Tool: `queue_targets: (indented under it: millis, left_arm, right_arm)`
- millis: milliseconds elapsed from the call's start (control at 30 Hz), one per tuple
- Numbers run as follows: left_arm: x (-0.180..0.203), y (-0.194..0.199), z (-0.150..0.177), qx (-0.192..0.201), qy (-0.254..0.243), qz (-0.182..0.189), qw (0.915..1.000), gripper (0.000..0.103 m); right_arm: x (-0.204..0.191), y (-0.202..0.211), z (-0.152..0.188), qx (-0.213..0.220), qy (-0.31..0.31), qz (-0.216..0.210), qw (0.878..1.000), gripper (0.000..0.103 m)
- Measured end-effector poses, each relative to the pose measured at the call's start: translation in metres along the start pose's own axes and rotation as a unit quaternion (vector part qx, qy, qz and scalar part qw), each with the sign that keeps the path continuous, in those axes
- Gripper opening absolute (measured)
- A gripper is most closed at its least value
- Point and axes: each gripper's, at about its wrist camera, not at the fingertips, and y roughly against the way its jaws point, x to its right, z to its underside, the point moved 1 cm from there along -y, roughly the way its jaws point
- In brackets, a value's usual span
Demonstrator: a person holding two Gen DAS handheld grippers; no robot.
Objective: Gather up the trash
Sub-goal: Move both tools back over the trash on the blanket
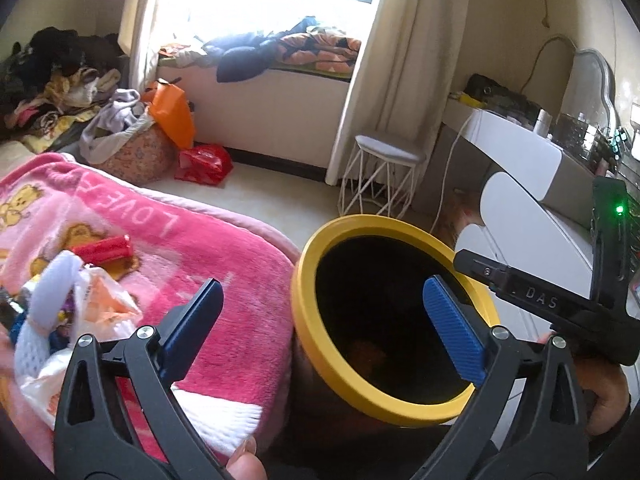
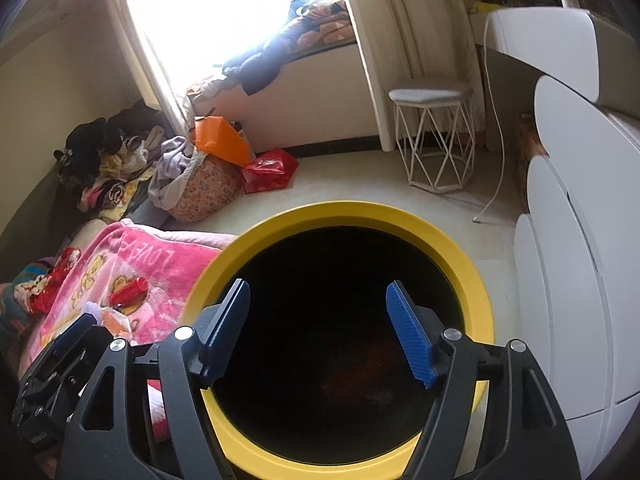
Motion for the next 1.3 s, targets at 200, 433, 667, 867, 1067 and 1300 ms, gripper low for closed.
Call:
queue_targets:
  millis: [200,433,667,867,1067,1300]
  left_arm:
    - [-0.011,0.017,-0.003,0.022,0.002,-0.021,0.9995,0.092]
    - [-0.033,0.036,-0.004,0.041,0.023,-0.045,0.9979,0.092]
    - [-0.055,0.055,-0.004,0.058,0.050,-0.060,0.9952,0.092]
    - [-0.076,0.068,-0.005,0.068,0.067,-0.076,0.9925,0.092]
    - [-0.094,0.078,-0.004,0.076,0.081,-0.094,0.9893,0.092]
    - [-0.117,0.092,0.001,0.080,0.099,-0.115,0.9852,0.092]
  right_arm:
    - [-0.026,0.008,-0.001,0.015,0.029,-0.018,0.999,0.071]
    - [-0.056,0.011,0.001,0.021,0.064,-0.043,0.997,0.073]
    - [-0.086,0.016,0.007,0.029,0.093,-0.068,0.993,0.074]
    - [-0.113,0.019,0.015,0.031,0.123,-0.090,0.988,0.076]
    - [-0.136,0.020,0.024,0.029,0.150,-0.106,0.983,0.076]
    - [-0.161,0.021,0.038,0.025,0.185,-0.125,0.974,0.076]
